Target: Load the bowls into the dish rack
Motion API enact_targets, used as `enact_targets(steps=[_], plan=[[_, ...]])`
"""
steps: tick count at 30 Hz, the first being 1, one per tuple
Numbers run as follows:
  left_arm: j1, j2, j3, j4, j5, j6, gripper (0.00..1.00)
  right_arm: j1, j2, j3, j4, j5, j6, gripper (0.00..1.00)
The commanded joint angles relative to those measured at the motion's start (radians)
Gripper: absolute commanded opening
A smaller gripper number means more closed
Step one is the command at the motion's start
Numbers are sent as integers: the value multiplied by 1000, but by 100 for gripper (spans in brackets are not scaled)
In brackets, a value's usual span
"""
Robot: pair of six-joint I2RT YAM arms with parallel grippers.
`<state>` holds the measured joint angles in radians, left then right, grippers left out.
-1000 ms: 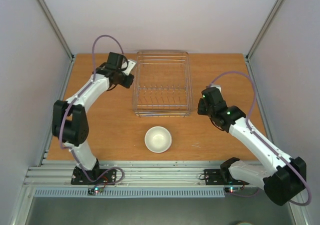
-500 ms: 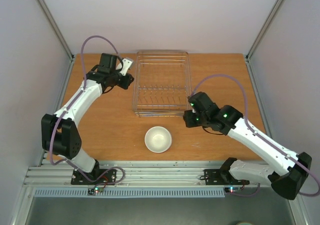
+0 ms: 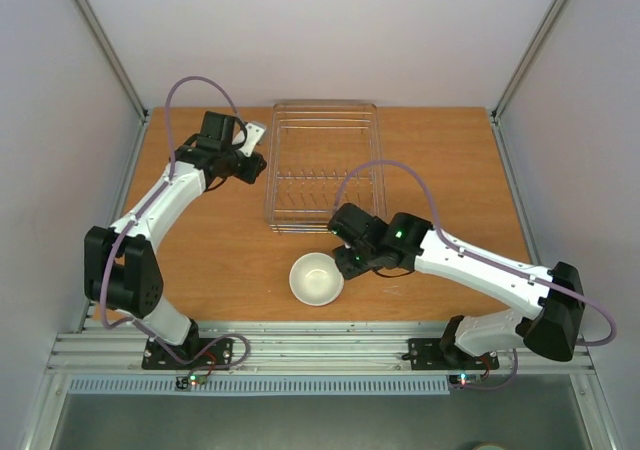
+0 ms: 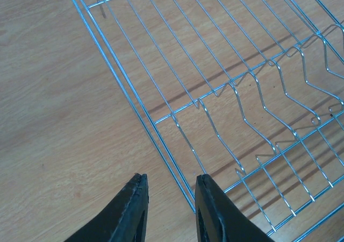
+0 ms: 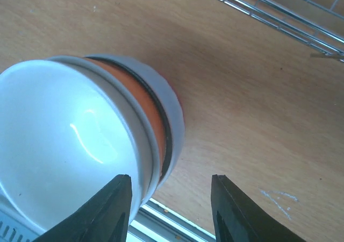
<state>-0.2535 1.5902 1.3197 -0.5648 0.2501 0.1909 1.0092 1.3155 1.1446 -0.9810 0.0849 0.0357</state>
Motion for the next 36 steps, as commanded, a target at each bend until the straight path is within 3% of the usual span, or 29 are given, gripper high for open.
enact_targets(steps=[1,19,22,26,36], plan=[[1,18,-10,34,-5,8,25,34,8,29,-1,-24,4,43],[2,47,-19,33,9,11,26,91,98,51,-10,39,25,29],[1,56,-19,31,12,10,26,91,99,58,-25,58,27,22],[1,64,-20,31,12,10,26,91,97,63,-43,89,29,2],[2,76,-22,36,6,10,26,92,49,70,-59,140,30,1]])
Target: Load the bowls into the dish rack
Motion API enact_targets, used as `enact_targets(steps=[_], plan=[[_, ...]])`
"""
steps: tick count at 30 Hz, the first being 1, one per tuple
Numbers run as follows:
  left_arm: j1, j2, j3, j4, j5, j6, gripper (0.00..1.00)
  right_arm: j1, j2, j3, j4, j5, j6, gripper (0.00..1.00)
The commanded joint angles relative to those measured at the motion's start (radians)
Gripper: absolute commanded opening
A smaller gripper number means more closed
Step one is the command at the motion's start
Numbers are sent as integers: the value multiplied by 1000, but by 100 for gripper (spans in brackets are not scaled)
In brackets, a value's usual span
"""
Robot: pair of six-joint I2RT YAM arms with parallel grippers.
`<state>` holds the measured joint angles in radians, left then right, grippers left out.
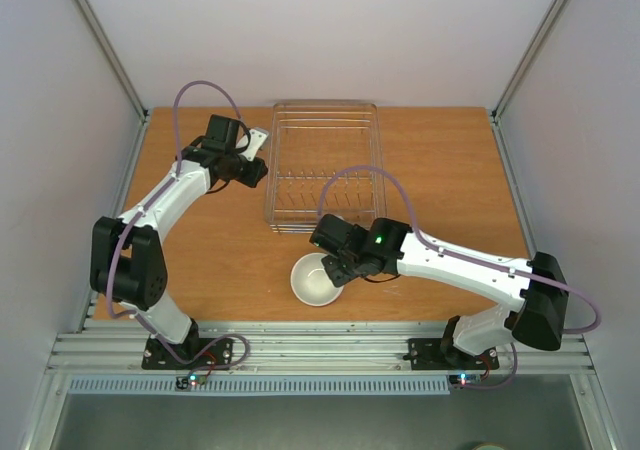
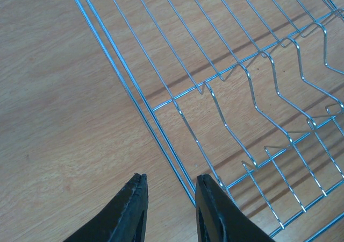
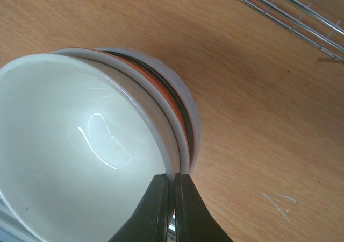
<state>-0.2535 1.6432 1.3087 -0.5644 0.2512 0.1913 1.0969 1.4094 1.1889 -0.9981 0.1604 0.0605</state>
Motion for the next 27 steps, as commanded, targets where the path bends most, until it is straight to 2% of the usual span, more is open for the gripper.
enact_targets(steps=[1,12,27], plan=[[1,24,-12,35,5,10,26,4,-49,28,-41,67,3,1],[1,39,-11,35,2,10,26,19,-68,62,-26,98,-23,1],[1,56,-13,37,8,14,26,53,-119,124,16,32,-105,1]])
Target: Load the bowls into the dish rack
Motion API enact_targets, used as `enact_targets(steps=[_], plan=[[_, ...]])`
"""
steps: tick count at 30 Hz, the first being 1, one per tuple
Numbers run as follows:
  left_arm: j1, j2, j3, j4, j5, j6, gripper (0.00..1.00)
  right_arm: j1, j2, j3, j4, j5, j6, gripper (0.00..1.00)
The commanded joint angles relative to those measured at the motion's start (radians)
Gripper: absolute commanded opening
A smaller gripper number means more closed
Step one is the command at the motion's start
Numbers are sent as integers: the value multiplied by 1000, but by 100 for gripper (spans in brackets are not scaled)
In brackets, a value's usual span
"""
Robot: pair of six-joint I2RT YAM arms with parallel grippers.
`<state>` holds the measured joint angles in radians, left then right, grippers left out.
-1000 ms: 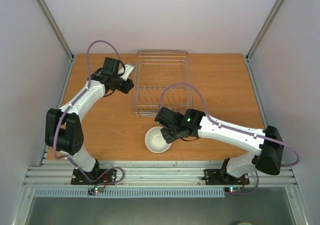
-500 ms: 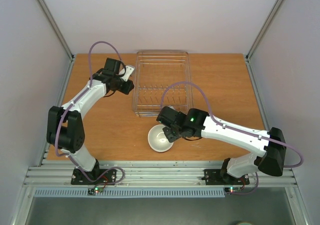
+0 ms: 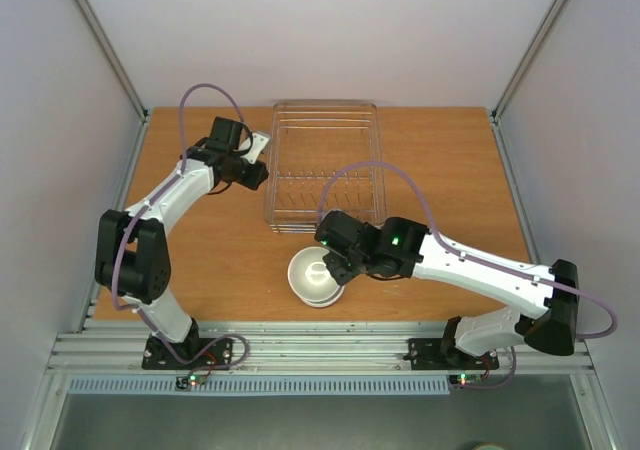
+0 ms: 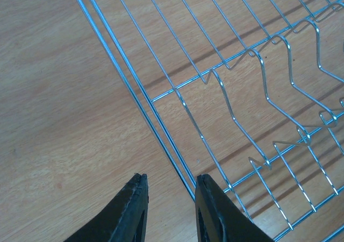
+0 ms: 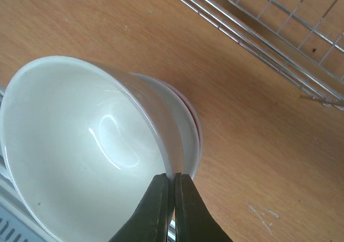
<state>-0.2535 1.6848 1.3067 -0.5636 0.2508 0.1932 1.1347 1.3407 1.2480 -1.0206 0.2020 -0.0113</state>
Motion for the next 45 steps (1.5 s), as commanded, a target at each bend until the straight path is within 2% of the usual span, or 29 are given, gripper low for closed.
enact_targets(steps=[1,6,11,13,26,31,45], plan=[[1,16,-11,36,8,12,26,18,-55,76,37,-7,-37,1],[1,9,-7,36,-3,15,26,17,-33,194,-22,135,-72,1],[2,-40,-6,51,-31,16,26,14,140,425,-195,504,-117,1],[1,-65,-8,53,-32,14,26,1,220,522,-252,600,-125,1],[1,-121,-35,72,30,5,26,-74,559,979,-498,928,-116,1],[2,-114,-16,43,42,-3,25,-111,722,1197,-800,1059,76,1],[2,-105,-6,27,50,-10,25,-266,788,1072,-819,1078,88,1]])
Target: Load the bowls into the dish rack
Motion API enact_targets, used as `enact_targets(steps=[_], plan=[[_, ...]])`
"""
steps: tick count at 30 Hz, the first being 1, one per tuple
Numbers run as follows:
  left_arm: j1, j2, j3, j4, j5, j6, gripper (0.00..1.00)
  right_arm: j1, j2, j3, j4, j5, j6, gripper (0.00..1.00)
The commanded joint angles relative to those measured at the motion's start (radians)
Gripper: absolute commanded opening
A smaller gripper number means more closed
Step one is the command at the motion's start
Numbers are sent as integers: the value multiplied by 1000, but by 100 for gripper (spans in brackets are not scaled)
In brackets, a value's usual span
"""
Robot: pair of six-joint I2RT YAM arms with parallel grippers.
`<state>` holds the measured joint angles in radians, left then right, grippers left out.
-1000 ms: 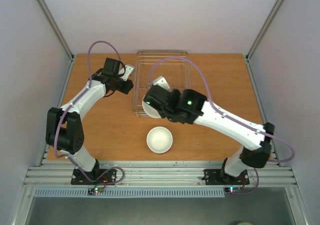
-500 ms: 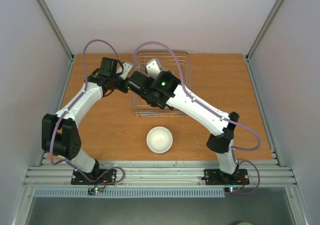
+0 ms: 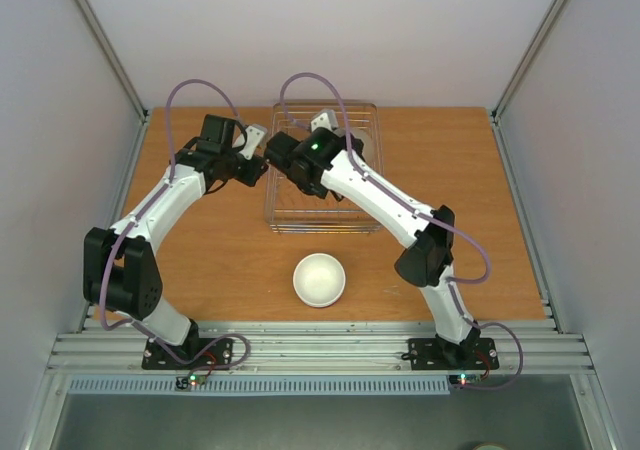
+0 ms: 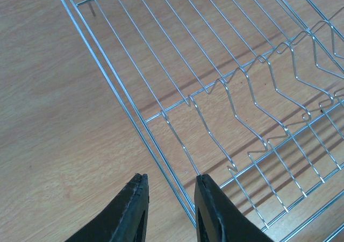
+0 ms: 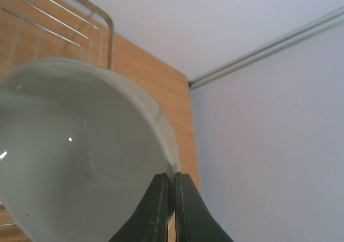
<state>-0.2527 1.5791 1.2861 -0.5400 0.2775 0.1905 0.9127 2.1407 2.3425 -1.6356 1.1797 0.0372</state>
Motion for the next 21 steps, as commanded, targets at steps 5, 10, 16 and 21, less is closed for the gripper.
enact_targets(steps=[5,10,16,21], plan=[[0,20,19,3,32,-9,25,-81,33,-42,-205,93,5,1],[1,19,18,2,37,-10,25,-97,81,-51,-205,94,-14,1],[0,8,19,-1,48,-12,25,-126,112,-81,-204,104,-21,1],[1,-1,19,-2,68,-20,25,-132,120,-121,-205,125,-21,1]])
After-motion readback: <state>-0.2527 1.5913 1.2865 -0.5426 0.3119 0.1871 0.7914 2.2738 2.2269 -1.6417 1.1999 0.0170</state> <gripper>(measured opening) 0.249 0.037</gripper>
